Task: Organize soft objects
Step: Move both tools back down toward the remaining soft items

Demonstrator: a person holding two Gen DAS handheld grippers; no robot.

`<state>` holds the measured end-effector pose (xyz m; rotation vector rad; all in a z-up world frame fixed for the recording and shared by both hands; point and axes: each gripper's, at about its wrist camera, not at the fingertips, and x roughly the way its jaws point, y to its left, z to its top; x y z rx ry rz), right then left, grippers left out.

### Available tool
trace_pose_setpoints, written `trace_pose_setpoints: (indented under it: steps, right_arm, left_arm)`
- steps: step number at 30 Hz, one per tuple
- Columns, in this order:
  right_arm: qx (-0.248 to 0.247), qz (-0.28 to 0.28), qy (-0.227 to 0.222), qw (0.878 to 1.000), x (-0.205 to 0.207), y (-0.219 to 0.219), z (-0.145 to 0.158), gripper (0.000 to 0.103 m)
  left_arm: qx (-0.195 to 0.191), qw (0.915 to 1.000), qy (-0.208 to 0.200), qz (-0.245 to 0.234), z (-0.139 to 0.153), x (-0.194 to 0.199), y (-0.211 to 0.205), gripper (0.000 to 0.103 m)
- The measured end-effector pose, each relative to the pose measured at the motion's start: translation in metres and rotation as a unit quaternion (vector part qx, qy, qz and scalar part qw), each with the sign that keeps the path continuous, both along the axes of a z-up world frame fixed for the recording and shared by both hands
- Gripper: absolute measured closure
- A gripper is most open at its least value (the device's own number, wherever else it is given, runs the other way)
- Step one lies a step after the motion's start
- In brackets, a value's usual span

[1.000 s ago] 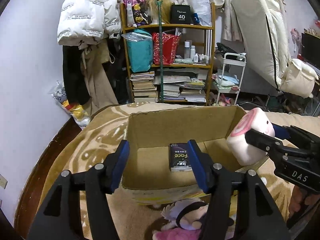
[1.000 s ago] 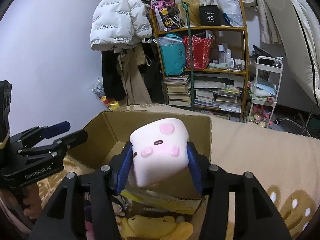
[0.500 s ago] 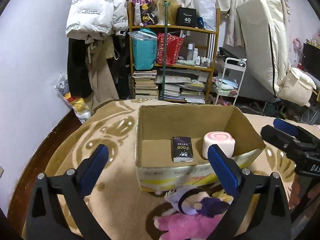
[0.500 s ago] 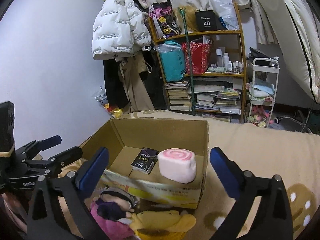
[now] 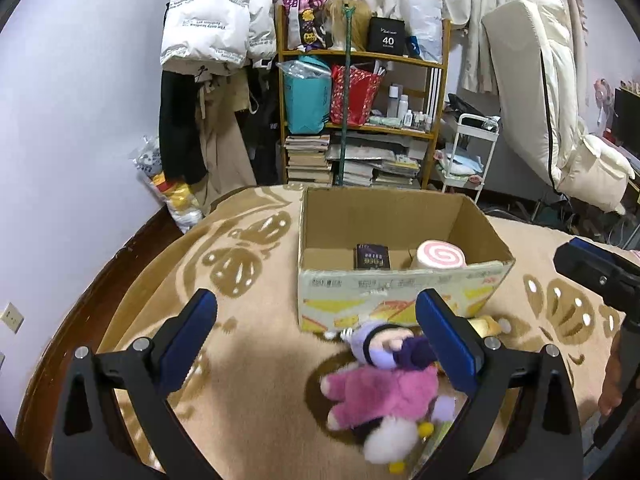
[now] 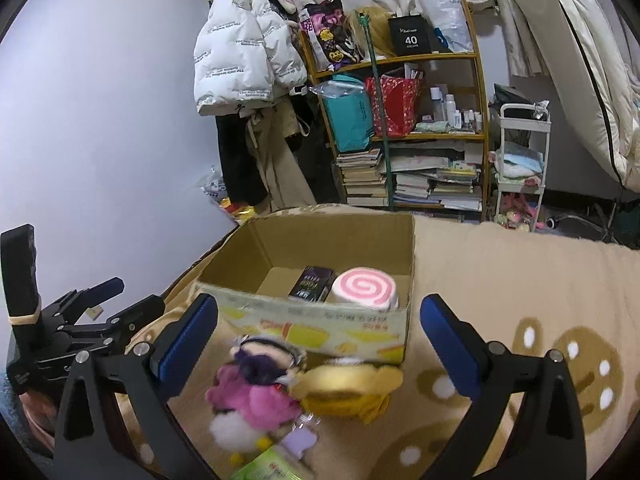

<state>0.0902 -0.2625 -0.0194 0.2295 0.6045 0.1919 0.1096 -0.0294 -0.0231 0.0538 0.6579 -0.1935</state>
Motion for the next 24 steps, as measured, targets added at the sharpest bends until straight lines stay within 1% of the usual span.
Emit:
trace_pose_setpoints:
  steps: [4, 7, 11, 14, 18, 24]
  right_arm:
    - [-0.007, 0.001, 0.009, 1.000, -0.018, 0.006, 0.000, 0.000]
    - [-0.013, -0.001, 0.019, 1.000, -0.027, 0.011, 0.000, 0.000]
    - [-0.010, 0.001, 0.026, 1.000, -0.043, 0.015, 0.000, 0.000]
    - [-0.006, 0.005, 0.029, 1.000, -0.051, 0.017, -0.001, 0.000]
    - [-0.005, 0.007, 0.033, 0.999, -0.057, 0.021, -0.004, 0.000]
    - [-0.019, 0.020, 0.053, 0.998, -0.059, 0.032, -0.015, 0.000]
  left_arm:
    - [0.002, 0.9999, 0.009, 0.006, 0.000, -0.016, 0.006, 0.004]
    - [-0.007, 0.9999, 0.007, 0.014, 0.003, -0.031, 0.014, 0.004]
    - [-0.020, 0.9993, 0.020, 0.022, 0.003, -0.045, 0.024, 0.004]
    - [-0.020, 0.9992, 0.025, 0.024, 0.002, -0.052, 0.028, 0.004]
    - [-0.017, 0.9991, 0.029, 0.026, 0.003, -0.056, 0.028, 0.004]
    - [-0.001, 0.9984, 0.054, 0.018, -0.006, -0.054, 0.023, 0.004]
